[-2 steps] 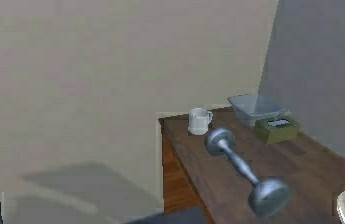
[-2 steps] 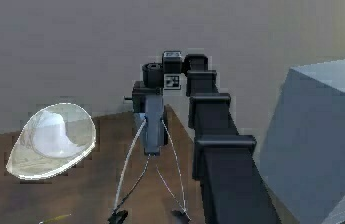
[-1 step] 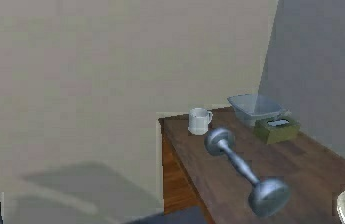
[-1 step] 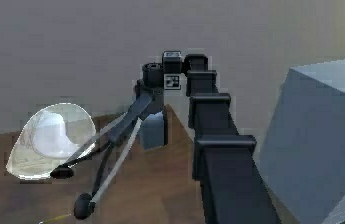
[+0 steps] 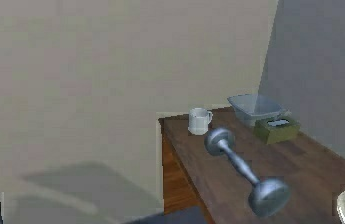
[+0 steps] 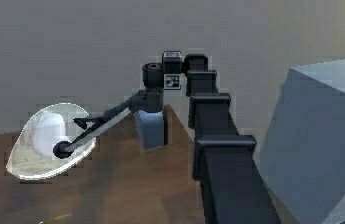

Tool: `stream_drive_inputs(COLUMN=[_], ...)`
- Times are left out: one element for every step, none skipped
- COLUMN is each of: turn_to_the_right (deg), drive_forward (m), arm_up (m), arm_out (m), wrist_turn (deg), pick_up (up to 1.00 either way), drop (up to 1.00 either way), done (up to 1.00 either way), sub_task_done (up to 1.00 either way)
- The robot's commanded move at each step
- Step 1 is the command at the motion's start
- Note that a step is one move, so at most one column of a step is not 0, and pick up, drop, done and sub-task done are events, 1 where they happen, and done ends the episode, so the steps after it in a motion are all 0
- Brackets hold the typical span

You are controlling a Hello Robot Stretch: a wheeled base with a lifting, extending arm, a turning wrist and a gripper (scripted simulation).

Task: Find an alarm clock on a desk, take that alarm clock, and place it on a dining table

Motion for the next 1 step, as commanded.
stream_drive_inputs(turn_to_the_right=[0.0], drive_forward=[0.0], arm_up=[0.0], arm_out=[0.0], wrist_turn=[45.0], pick_up=[0.0], drop=[0.0], done=[0.0], sub_task_done=[0.0])
